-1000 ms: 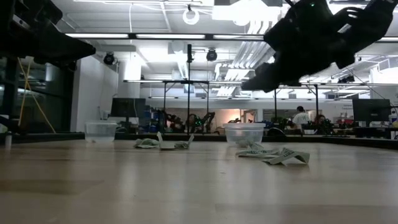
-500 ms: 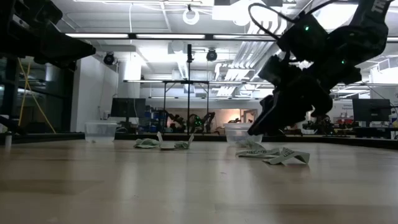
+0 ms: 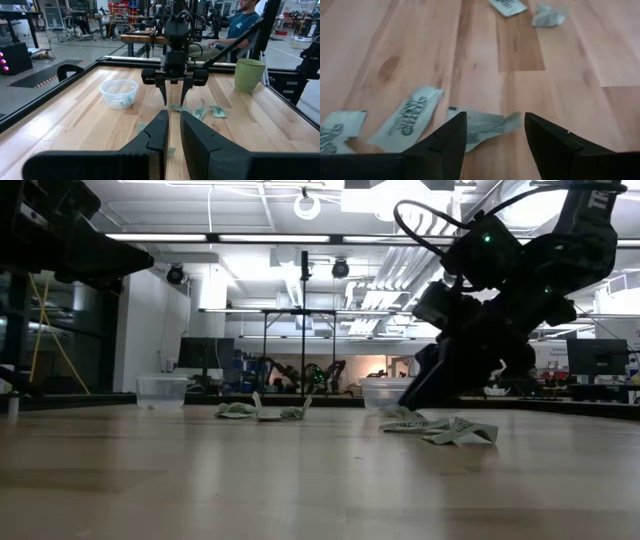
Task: Pick and place Stevia / Truvia into bins
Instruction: Put the stevia packet into the bottom transparent container
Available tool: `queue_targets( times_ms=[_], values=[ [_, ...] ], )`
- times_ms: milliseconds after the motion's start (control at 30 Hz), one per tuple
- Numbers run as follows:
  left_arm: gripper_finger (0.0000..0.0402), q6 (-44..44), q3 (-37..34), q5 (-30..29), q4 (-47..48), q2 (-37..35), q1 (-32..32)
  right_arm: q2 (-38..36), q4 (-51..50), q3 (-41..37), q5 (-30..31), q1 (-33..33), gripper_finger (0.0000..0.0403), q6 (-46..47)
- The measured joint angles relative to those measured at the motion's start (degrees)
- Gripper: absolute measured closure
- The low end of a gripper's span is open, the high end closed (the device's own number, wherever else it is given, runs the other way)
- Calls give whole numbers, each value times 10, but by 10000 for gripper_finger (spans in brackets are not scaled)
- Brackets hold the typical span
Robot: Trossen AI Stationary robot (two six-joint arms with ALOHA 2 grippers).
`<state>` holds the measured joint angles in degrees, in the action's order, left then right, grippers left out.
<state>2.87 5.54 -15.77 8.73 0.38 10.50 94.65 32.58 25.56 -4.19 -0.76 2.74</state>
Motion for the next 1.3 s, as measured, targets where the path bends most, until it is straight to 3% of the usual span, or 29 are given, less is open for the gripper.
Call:
queue_targets(
  times_ms=[300,800,1033,1300],
  values=[
    [318,0,0,0,0,0,0,0,-15,0,21,0,225,-1],
    [318,0,0,0,0,0,0,0,-14,0,13,0,391,-2],
    [318,0,0,0,0,0,0,-13,52,2,-6,0,400,-27],
    [318,0,0,0,2,0,0,-76,16,47,119,-1,401,-114]
  ],
)
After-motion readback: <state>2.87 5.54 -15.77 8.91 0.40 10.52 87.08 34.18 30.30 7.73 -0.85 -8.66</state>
